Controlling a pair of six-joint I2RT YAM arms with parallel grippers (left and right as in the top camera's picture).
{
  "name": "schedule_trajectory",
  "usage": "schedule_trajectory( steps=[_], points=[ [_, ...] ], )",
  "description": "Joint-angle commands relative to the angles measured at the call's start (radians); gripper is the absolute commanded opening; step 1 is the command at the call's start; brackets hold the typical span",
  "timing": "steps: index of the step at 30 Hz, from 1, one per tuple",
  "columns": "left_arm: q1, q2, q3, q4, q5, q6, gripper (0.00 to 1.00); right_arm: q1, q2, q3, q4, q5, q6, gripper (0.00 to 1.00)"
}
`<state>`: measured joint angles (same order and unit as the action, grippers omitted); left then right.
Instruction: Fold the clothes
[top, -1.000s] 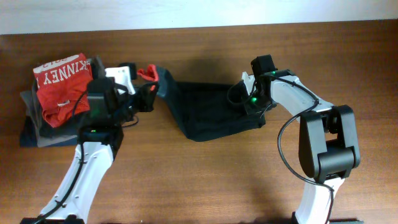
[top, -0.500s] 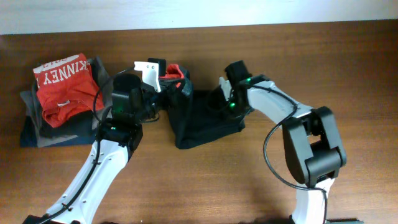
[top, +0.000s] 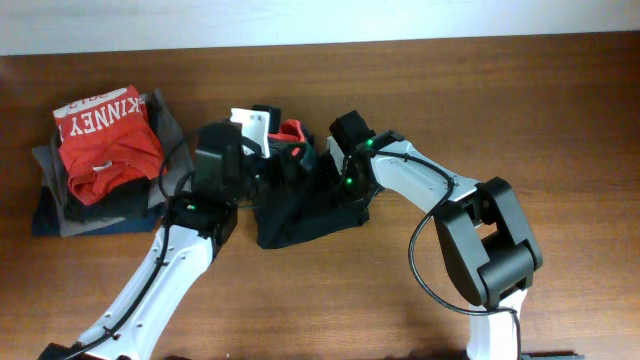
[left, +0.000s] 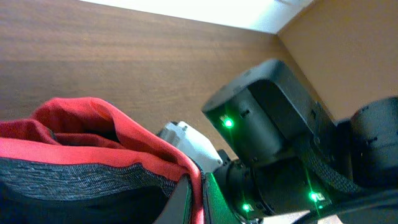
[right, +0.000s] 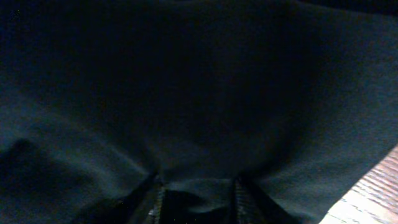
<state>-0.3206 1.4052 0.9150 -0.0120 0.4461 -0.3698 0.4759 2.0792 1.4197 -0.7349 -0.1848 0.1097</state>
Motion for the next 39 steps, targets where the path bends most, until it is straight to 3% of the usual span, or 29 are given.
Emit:
schedule_trajectory(
  steps=[1,12,26,27,29,30,33,36,39],
  points=[
    [-0.025,0.032,0.024,-0.019,0.002,0.028,0.00,0.007,0.063,-0.041,-0.037,-0.051,0.031,0.45],
    [-0.049,0.053,0.024,-0.086,0.002,0.029,0.00,-0.186,-0.243,-0.037,-0.153,-0.040,0.031,0.50],
    [-0.267,0.145,0.021,-0.184,-0.043,0.088,0.00,-0.244,-0.266,-0.038,-0.228,-0.013,0.027,0.51],
    [-0.297,0.168,0.021,-0.184,-0.043,0.088,0.08,-0.244,-0.266,-0.038,-0.229,-0.012,0.027,0.51],
    [-0.328,0.180,0.021,-0.185,-0.042,0.133,0.33,-0.246,-0.266,-0.038,-0.231,0.006,0.027,0.52],
    [-0.333,0.179,0.021,-0.185,-0.042,0.152,0.38,-0.248,-0.266,-0.038,-0.232,0.006,0.027,0.52],
    [-0.340,0.157,0.022,-0.189,-0.006,0.186,0.47,-0.270,-0.266,-0.038,-0.236,0.010,0.027,0.52],
    [-0.319,0.105,0.022,-0.208,-0.020,0.220,0.49,-0.282,-0.266,-0.038,-0.238,0.009,0.026,0.53],
    [-0.257,0.021,0.022,-0.259,-0.183,0.227,0.49,-0.280,-0.266,-0.038,-0.241,-0.078,-0.053,0.57]
  ],
)
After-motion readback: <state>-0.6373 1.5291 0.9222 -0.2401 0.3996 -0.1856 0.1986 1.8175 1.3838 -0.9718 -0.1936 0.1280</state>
